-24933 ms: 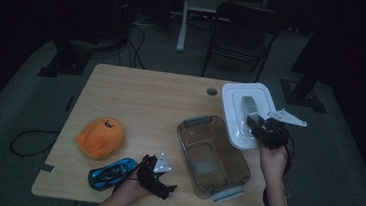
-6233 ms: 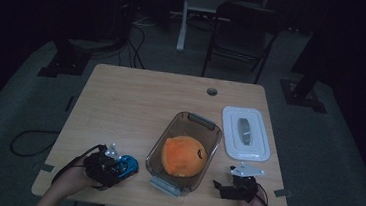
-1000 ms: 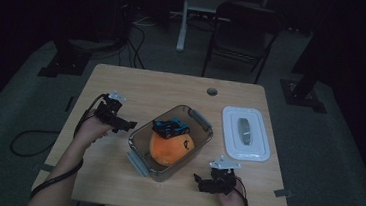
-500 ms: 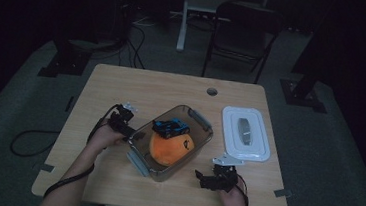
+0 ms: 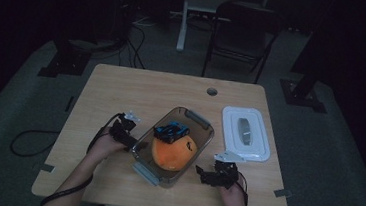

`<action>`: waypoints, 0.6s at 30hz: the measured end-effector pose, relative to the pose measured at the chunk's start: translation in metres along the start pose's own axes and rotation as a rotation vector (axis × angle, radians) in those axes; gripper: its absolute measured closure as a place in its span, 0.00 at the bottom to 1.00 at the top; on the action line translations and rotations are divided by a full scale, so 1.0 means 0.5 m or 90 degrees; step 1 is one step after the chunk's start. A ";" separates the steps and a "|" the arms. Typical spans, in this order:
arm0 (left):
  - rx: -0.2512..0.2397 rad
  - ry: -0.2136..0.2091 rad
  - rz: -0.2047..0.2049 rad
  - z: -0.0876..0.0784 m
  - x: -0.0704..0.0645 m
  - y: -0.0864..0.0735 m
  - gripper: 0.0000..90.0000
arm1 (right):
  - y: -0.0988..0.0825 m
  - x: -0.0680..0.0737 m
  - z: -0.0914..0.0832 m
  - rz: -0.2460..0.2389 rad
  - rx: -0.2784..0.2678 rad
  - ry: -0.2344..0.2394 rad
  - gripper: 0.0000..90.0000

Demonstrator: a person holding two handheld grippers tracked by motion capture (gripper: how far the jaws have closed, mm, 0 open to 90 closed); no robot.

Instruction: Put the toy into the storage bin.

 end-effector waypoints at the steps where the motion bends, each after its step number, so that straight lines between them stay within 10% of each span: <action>1: -0.001 -0.008 0.002 0.001 -0.010 -0.002 0.02 | 0.000 -0.002 -0.002 -0.002 -0.002 -0.001 0.14; 18: -0.020 -0.013 0.018 0.011 -0.115 -0.024 0.02 | -0.015 -0.032 -0.035 -0.018 -0.005 0.028 0.15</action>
Point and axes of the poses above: each handheld gripper's, and its own axes: z roughly forward along the jaws, y roughly out of its top, x roughly to its left, the point moved 7 cm from there along z, roughly forward along the jaws, and after that the axes turned 2 degrees about -y, right-handed, at the moved point
